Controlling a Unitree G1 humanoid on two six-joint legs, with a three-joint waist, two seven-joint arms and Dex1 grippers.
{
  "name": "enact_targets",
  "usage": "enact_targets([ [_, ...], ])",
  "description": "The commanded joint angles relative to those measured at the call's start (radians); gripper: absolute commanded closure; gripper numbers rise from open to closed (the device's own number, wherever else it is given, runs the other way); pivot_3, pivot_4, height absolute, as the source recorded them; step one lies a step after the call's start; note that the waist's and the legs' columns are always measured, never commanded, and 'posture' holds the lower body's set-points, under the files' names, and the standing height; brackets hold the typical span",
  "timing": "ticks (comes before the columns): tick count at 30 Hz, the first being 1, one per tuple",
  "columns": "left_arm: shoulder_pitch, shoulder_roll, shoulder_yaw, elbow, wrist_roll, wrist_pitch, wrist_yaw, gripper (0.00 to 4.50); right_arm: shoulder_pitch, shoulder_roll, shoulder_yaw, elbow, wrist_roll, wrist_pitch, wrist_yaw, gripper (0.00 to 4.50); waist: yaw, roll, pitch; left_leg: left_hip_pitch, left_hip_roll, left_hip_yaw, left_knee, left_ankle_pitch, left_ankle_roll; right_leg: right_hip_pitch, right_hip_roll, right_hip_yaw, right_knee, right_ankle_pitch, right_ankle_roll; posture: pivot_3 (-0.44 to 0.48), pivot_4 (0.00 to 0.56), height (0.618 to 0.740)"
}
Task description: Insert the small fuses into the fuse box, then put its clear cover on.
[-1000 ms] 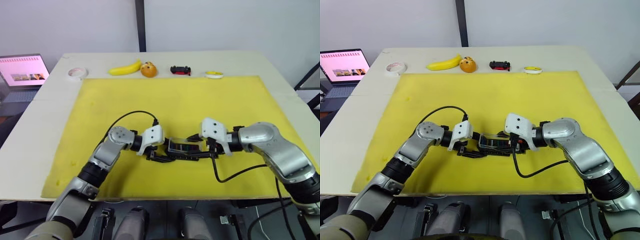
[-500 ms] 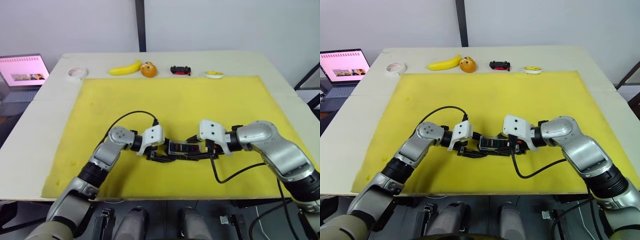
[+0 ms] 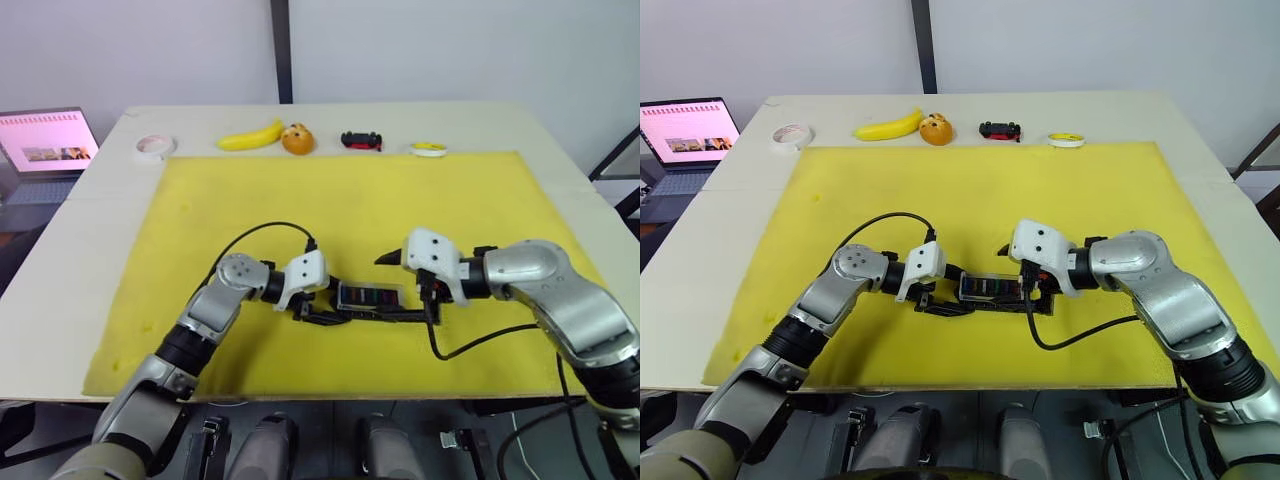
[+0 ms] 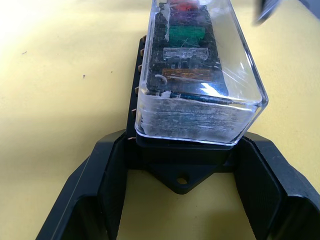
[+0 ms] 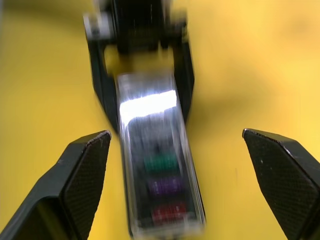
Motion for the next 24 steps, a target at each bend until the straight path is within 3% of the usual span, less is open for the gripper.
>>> enact_targets([
  [1,-0.001,-0.003,-0.003,-0.007,0.002,-0.003,0.003,1.97,0.013,0.05,-0.084,-0.039,0.087,0.03,-0.047,0.02,0.001,0.0,0.0,0.0,0.0,0.0,0.0,0.0,0.0,0.0,0.0,0.0,0.0,0.0,0.0,0.0,0.15,0.74],
  [4,-0.004,-0.003,-0.003,-0.003,0.003,-0.004,0.002,1.97,0.035,0.075,-0.082,-0.041,0.104,0.028,-0.065,0.91,0.001,0.0,0.0,0.0,0.0,0.0,0.0,0.0,0.0,0.0,0.0,0.0,0.0,0.0,0.0,0.0,0.15,0.74],
  [11,-0.006,-0.001,-0.002,-0.001,0.005,-0.003,0.001,1.97,0.072,0.098,-0.058,-0.029,0.101,0.006,-0.088,4.47,0.0,0.0,0.0,0.0,0.0,0.0,0.0,0.0,0.0,0.0,0.0,0.0,0.0,0.0,0.0,0.0,0.15,0.74],
  [16,-0.004,0.001,-0.003,-0.008,0.006,0.004,0.004,1.97,0.084,0.084,-0.009,-0.014,0.069,0.009,-0.094,4.47,0.0,0.0,0.0,0.0,0.0,0.0,0.0,0.0,0.0,0.0,0.0,0.0,0.0,0.0,0.0,0.0,0.15,0.74],
  [21,0.001,-0.001,-0.003,-0.019,0.005,0.01,0.008,1.97,0.103,0.011,0.157,0.048,-0.079,0.073,-0.136,4.47,-0.001,0.001,0.0,0.0,0.0,0.0,0.0,0.0,0.0,0.0,0.0,0.0,0.0,0.0,0.0,0.0,0.15,0.74],
  [24,0.007,-0.001,-0.004,-0.031,0.004,0.015,0.009,1.97,0.088,0.04,0.156,0.067,-0.065,0.144,-0.187,4.47,-0.001,-0.001,-0.002,0.002,0.0,-0.001,0.0,0.0,0.0,0.003,0.001,-0.001,0.0,0.0,0.0,0.0,0.15,0.74],
])
